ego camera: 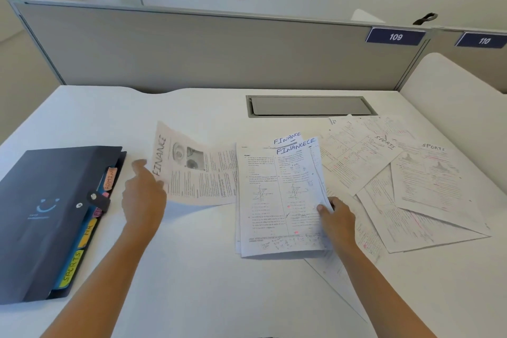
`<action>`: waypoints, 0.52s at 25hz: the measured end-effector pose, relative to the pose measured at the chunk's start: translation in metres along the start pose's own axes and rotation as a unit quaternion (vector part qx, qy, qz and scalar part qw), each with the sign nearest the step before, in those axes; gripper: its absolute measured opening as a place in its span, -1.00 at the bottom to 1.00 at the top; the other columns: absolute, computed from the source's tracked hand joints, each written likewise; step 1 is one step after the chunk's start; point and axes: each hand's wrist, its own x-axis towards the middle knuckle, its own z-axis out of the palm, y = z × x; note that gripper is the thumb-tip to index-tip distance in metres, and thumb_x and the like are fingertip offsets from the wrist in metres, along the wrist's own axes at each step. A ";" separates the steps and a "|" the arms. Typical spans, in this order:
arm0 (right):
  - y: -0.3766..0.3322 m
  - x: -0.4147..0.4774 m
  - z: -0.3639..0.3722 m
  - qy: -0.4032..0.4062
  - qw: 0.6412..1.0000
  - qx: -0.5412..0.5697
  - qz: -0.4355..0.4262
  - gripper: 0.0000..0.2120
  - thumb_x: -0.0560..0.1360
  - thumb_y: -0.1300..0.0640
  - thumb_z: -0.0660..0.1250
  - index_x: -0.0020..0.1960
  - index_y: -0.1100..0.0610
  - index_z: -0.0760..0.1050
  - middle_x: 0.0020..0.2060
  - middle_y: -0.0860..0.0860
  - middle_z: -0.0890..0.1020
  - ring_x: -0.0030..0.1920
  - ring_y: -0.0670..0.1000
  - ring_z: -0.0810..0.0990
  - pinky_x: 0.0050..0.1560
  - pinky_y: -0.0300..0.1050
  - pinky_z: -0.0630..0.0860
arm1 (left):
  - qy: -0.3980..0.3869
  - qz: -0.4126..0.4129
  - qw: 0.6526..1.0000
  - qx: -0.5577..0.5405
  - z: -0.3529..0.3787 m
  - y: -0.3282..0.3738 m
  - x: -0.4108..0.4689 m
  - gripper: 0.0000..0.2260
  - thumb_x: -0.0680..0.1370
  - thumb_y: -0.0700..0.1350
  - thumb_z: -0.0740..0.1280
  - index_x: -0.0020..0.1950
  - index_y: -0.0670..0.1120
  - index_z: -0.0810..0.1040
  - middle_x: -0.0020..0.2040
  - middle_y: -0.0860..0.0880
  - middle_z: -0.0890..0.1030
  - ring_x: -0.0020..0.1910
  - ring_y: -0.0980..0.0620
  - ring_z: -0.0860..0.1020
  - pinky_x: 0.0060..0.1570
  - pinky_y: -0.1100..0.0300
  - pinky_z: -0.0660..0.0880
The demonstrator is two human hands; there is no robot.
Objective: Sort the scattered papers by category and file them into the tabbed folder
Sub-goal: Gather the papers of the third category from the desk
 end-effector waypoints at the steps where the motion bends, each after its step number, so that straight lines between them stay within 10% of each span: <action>1: -0.001 0.001 -0.001 -0.002 1.000 -0.003 -0.002 -0.76 0.56 0.18 0.25 0.20 0.22 0.49 0.05 0.12 0.61 -0.07 0.04 0.51 -0.11 -0.14 0.39 | -0.003 0.035 0.999 -0.011 -0.008 0.004 0.003 -0.72 0.55 -0.30 0.23 0.25 -0.19 0.36 0.06 -0.26 0.60 -0.14 -0.24 0.58 -0.25 -0.08 0.57; 5: -0.002 0.002 -0.004 -0.017 1.000 0.012 0.004 -0.74 0.56 0.17 0.26 0.23 0.21 0.48 0.04 0.10 0.59 -0.05 0.05 0.50 -0.05 -0.12 0.41 | 0.044 0.135 0.988 -0.063 -0.041 0.027 0.003 -0.87 0.60 -0.24 0.17 0.02 -0.20 0.50 -0.03 -0.17 0.63 -0.24 -0.12 0.54 -0.33 -0.03 0.58; 9: -0.003 0.001 -0.006 -0.019 0.999 0.042 0.009 -0.74 0.56 0.19 0.27 0.24 0.19 0.46 0.02 0.11 0.57 -0.05 0.06 0.50 -0.06 -0.10 0.42 | 0.129 0.157 0.968 -0.147 -0.077 0.055 -0.003 -0.87 0.62 -0.21 0.18 -0.04 -0.14 0.52 -0.15 -0.01 0.56 -0.40 0.08 0.44 -0.38 0.47 0.40; 13: -0.008 0.002 -0.011 -0.004 0.999 0.054 -0.001 -0.78 0.57 0.22 0.23 0.20 0.20 0.47 -0.01 0.10 0.57 -0.07 0.07 0.50 -0.13 -0.16 0.39 | 0.144 0.152 0.959 -0.193 -0.104 0.060 0.002 -0.87 0.59 -0.22 0.22 -0.04 -0.15 0.56 -0.19 -0.08 0.60 -0.33 -0.12 0.47 -0.36 0.39 0.38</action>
